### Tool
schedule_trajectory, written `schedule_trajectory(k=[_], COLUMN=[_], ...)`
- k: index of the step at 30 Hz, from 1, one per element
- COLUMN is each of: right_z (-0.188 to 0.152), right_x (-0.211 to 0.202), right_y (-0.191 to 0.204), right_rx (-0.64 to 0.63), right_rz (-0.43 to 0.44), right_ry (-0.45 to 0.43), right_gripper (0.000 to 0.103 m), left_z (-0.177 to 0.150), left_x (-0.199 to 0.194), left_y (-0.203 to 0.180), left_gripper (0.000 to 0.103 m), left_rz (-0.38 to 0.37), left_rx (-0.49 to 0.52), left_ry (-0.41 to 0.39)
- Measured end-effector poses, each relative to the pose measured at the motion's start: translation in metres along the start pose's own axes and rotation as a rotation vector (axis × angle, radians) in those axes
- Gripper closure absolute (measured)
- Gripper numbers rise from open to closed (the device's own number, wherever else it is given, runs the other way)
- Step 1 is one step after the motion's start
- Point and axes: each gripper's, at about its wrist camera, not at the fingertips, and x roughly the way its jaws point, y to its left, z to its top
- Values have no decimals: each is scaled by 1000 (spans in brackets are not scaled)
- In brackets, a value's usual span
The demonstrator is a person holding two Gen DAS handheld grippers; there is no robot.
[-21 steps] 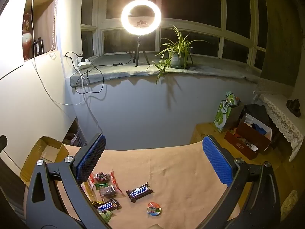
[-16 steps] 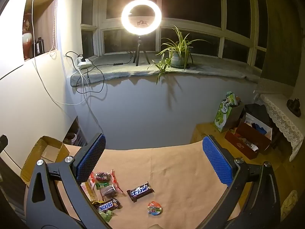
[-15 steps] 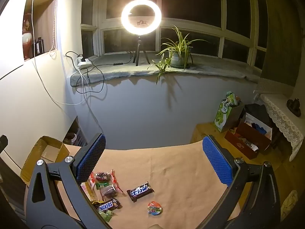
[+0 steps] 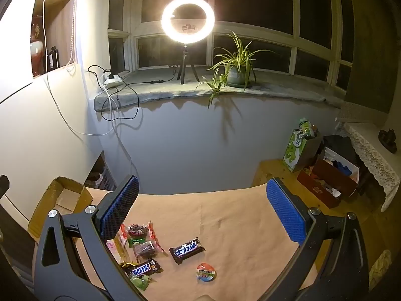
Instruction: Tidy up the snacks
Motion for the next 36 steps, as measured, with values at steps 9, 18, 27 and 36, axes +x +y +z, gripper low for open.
schedule_trajectory(k=[9,18,27,36], right_z=[2,2,1,1], right_x=[2,3,5,5], right_y=[2,2,5,6], right_rx=[-3,-4,-6,-6], right_rz=[0,1,5,4], right_ry=[6,7,12,13], right_gripper=[0,0,0,0], left_z=[2,3,4,3], left_x=[-1,-1,0,1], left_y=[-1,-1,-2,-2], left_gripper=[1,1,1,1], left_rz=[2,-1,-4,-5], left_rx=[2,4,1,3], left_ry=[-4,-4,-6,-6])
